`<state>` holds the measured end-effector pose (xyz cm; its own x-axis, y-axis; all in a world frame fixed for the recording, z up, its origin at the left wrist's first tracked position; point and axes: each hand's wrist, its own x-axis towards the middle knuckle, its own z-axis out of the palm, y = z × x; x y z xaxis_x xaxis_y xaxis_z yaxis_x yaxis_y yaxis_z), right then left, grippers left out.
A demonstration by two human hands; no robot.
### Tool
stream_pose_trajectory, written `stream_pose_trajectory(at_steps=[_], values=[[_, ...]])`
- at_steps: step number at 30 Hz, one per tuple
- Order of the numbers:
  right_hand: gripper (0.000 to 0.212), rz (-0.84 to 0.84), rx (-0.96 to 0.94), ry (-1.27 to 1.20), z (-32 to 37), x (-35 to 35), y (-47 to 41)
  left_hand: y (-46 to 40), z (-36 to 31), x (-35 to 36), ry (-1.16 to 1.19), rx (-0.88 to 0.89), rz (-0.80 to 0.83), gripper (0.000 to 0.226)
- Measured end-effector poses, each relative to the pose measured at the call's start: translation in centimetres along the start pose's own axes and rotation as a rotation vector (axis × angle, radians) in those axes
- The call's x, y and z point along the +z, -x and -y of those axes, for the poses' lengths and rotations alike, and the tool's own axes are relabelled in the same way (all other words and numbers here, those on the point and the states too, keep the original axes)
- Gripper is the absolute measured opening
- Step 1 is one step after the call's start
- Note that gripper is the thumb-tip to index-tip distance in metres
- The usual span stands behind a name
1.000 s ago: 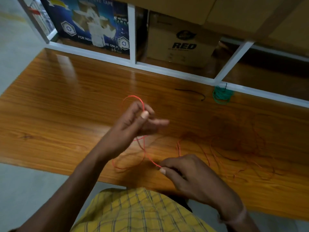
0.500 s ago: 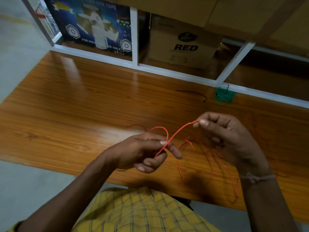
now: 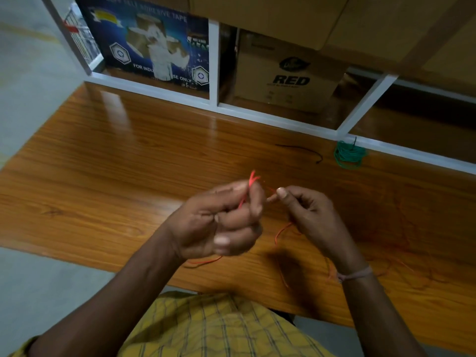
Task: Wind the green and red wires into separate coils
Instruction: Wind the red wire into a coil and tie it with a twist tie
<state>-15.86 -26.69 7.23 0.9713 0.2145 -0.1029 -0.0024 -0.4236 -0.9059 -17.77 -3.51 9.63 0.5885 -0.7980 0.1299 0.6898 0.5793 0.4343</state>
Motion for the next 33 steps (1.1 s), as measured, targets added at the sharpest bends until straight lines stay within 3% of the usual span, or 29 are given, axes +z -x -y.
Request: stream_pose_trajectory(at_steps=[5, 8, 12, 15, 19, 21, 23, 25, 29, 33], values=[[0.025, 0.227, 0.005, 0.251, 0.8, 2.0, 1.0, -1.7, -1.0, -1.7, 0.036, 0.201, -0.22, 0.039], [0.043, 0.457, 0.065, 0.319, 2.1, 2.2, 1.9, -2.3, -1.5, -2.9, 0.004, 0.257, -0.315, 0.036], [0.054, 0.616, 0.083, 0.199, 3.8, 0.7, 3.1, -2.9, -2.4, -4.5, -0.162, 0.301, -0.52, 0.034], [0.042, 0.741, 0.068, 0.21, 5.2, -1.0, 3.0, -3.3, -2.6, -5.7, -0.306, 0.31, -0.664, 0.036], [0.041, 0.831, -0.029, 0.054, 7.4, -3.6, 2.5, -4.0, -1.8, -7.4, -0.68, 0.242, -0.809, 0.032], [0.042, 0.867, -0.044, -0.097, 8.0, -5.2, 1.9, -4.0, -1.4, -7.9, -0.846, 0.176, -0.803, 0.031], [0.042, 0.826, -0.044, -0.262, 8.0, -6.7, 1.3, -3.7, -1.6, -8.1, -0.969, 0.07, -0.725, 0.031], [0.047, 0.672, -0.049, -0.4, 7.7, -7.7, 0.4, -3.4, -1.9, -7.8, -1.054, -0.042, -0.622, 0.033], [0.044, 0.395, -0.017, -0.566, 6.0, -7.8, -2.9, -3.1, -1.8, -7.0, -0.877, -0.097, -0.42, 0.034], [0.05, 0.313, 0.07, -0.718, 3.7, -6.5, -5.9, -3.3, -1.6, -6.4, -0.771, -0.069, -0.409, 0.041]])
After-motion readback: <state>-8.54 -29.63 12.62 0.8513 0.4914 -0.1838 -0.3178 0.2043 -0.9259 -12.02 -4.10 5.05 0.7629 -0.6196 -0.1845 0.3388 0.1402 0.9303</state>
